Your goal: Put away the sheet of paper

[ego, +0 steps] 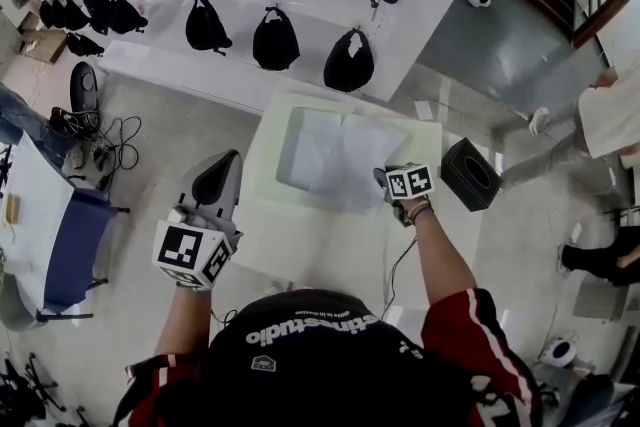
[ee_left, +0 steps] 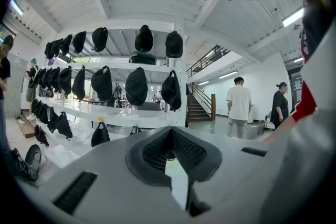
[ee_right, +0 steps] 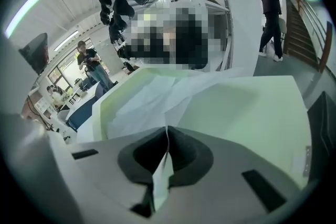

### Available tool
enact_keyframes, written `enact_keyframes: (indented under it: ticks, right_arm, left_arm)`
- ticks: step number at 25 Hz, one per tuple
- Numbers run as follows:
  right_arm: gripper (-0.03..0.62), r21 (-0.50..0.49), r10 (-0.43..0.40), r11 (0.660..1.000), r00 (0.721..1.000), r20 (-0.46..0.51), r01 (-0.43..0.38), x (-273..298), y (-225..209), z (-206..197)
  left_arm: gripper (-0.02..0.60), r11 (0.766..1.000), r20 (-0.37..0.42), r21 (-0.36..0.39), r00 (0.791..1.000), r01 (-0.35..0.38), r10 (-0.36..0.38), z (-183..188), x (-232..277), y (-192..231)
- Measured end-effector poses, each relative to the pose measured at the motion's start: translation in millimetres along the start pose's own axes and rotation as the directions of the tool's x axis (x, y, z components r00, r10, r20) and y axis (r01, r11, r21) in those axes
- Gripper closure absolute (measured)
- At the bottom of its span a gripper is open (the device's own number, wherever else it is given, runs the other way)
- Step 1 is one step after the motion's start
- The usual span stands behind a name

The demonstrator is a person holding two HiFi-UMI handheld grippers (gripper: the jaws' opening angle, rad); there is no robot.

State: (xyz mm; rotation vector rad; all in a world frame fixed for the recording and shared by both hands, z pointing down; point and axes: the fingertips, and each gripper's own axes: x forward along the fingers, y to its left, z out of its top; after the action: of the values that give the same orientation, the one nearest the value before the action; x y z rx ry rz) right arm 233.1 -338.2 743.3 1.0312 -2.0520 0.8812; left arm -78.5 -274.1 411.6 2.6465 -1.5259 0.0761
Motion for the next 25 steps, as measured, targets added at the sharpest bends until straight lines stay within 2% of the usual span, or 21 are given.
enact_keyframes:
  ticks: [4,10,13,21,25]
  right_arm:
    - [0.591,-0.058,0.006,0.998,1.0,-0.003,-0.007,-6.9,-9.4,4.1]
    - [0.591,-0.139,0.15,0.979,0.989,0.015,-0.147,-6.3,19.1,6.9]
    - [0.591,-0.162,0.201,0.968,0.979,0.041,-0.192,-7.7,30.2,9.4]
    - [0.591,-0.111,0.315,0.946,0.944,0.097,-0.304,-25.8,41.6,16.3]
    - [0.591,-0.084,0.352,0.935,0.932,0.085,-0.345,-24.1,46.7,9.7]
  left_arm:
    - [0.577,1.0,-0.004,0.002,1.0,0.007,-0.007,-0.8,2.0,-1.5]
    - [0.577,1.0,-0.011,0.002,1.0,0.012,-0.012,-1.9,4.6,-4.7]
    - [0.577,1.0,-0.013,0.003,1.0,0.009,-0.009,-1.8,4.4,-5.6]
    - [0.577,1.0,-0.011,0.002,1.0,0.014,-0.014,-1.6,5.4,-7.8]
    - [0.577,1.0,-0.008,0.006,1.0,0.021,-0.021,-2.2,5.7,-11.5]
